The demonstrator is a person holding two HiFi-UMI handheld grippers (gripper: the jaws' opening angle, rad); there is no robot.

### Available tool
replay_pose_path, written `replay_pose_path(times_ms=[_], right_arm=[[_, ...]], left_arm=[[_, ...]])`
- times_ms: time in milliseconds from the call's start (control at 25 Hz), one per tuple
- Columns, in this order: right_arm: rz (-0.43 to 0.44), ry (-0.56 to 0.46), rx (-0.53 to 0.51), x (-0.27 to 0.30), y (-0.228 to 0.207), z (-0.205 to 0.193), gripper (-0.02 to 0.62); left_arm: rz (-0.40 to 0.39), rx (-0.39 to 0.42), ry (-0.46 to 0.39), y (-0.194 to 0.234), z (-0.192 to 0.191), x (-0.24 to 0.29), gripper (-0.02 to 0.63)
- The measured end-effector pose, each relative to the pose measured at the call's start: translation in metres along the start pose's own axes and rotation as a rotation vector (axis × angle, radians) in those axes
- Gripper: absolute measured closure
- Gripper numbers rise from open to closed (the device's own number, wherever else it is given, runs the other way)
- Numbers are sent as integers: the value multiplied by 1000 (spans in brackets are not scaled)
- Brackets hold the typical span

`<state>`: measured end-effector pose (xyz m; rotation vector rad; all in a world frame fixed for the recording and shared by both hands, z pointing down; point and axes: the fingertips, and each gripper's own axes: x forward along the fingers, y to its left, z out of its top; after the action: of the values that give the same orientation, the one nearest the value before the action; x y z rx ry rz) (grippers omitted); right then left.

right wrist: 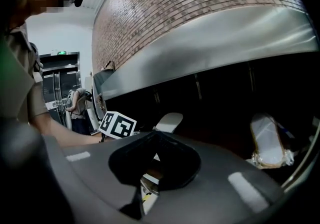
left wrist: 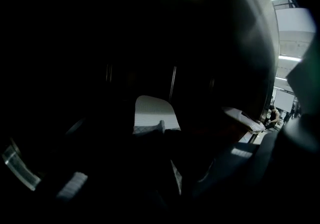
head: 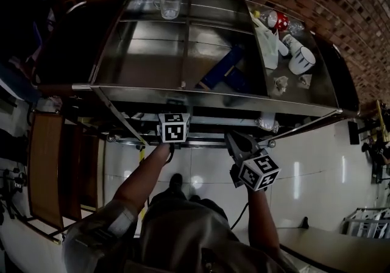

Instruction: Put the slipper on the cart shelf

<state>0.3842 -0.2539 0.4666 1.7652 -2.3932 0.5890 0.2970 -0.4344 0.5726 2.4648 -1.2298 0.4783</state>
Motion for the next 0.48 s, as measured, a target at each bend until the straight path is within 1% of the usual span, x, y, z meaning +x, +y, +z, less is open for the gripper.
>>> replay_pose_path(times_ms=[160,280,480], right_arm=[[28,13,-5,3,3,-3,595],[59,-3,-11,5,6,2,595],[93,-53,-11,1,9,15,595]], left_arm=[[-65,-5,-47,-12,9,-7,436],[-75,-7,-57,-18,11,-22,419],[-39,-24,-72,-24,5,-69,424]])
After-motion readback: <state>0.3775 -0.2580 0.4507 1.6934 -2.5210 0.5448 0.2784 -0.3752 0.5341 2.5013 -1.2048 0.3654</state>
